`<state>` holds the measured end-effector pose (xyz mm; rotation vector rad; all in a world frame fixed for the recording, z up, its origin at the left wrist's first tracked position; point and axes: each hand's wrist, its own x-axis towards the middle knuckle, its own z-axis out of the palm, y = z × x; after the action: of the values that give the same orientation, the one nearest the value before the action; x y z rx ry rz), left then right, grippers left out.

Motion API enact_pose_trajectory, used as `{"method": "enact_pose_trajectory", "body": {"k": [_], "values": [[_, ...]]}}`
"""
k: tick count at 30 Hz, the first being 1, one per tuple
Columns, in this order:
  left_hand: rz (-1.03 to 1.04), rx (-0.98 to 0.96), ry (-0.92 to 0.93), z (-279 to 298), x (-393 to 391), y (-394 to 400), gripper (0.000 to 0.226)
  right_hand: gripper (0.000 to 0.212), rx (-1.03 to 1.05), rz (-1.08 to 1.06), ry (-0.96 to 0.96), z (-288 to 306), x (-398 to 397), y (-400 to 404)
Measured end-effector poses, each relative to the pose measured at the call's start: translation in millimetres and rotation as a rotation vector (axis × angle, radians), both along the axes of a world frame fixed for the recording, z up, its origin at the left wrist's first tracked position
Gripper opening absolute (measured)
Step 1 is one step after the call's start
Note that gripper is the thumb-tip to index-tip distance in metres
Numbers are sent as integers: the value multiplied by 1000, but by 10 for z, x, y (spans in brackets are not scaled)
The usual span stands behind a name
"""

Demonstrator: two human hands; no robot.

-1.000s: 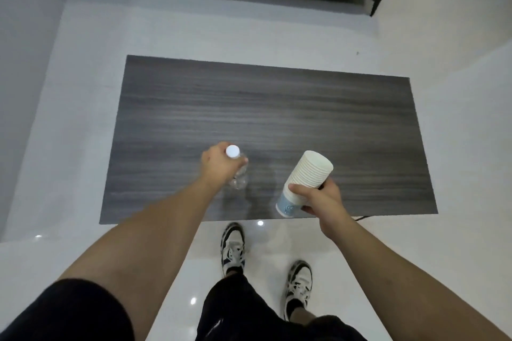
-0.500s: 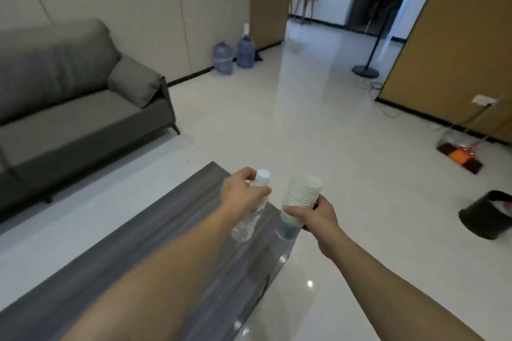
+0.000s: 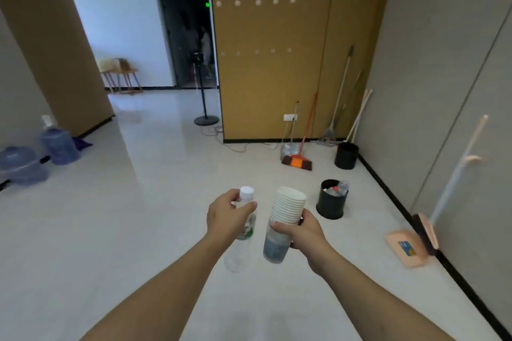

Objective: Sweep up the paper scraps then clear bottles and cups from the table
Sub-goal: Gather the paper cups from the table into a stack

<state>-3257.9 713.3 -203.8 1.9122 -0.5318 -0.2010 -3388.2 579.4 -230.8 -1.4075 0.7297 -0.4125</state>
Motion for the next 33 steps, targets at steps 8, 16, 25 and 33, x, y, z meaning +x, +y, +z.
{"method": "enact_pose_trajectory", "body": {"k": [8,16,25,33], "values": [[-286,83,56,-489,711,-1790,28,52,50,-332,94,-585,259,-1380],[-442,225,93,-707,1939,-3030,32,67,119,-573,241,-966,1079,-2378],[-430,363,122,-1205,2853,-3951,42,71,279,-727,273,-1582,1809,-3120],[-341,443,115,-1510,3534,-5340,45,73,291,-667,251,-2016,2523,-4671]]}}
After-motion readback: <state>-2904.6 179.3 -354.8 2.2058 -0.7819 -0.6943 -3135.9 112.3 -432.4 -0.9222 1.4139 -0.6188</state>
